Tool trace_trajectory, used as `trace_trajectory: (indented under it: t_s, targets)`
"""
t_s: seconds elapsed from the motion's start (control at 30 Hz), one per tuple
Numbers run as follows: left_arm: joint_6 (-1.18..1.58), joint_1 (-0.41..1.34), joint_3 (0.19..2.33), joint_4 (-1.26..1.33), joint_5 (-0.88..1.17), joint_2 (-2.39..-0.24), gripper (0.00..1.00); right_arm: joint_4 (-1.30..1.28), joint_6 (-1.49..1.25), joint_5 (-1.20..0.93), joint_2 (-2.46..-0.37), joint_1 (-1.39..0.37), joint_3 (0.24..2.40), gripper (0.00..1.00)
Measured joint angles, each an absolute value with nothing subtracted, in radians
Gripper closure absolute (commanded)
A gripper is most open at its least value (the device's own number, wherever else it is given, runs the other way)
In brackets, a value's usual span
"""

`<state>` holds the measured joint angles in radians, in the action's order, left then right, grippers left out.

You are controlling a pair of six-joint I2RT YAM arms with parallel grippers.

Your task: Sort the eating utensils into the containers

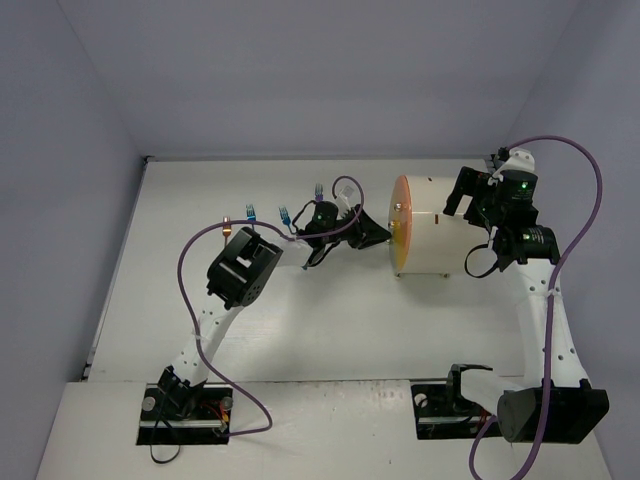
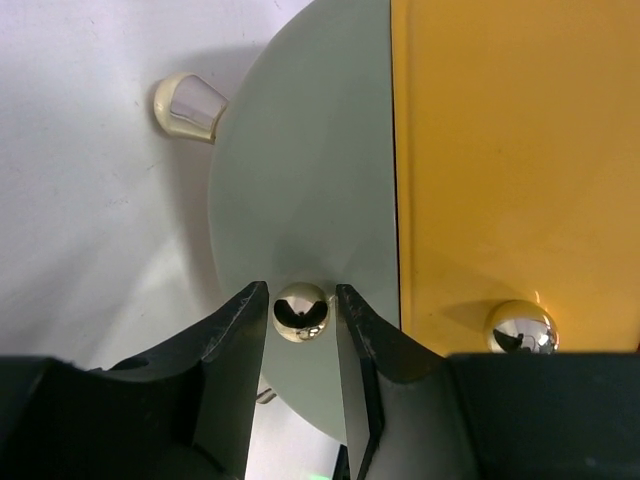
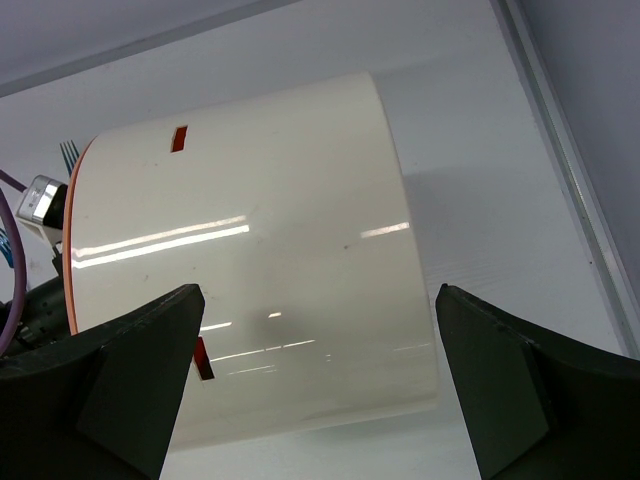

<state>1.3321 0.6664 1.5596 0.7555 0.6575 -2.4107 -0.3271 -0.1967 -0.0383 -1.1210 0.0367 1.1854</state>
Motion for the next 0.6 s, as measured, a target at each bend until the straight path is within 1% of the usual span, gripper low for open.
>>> trace_trajectory:
  t_s: [0.13, 0.6]
  targets:
    - [1.346, 0.668, 1.54, 0.773, 0.662, -2.411, 0.61, -0.327, -0.197, -0.038, -1.121, 0.036, 1.185, 0.0]
    - [1.392, 0.672, 1.513, 0.861, 0.68, -2.415, 0.61, -0.327, -0.197, -0.039, -1.12, 0.036, 1.181, 0.0]
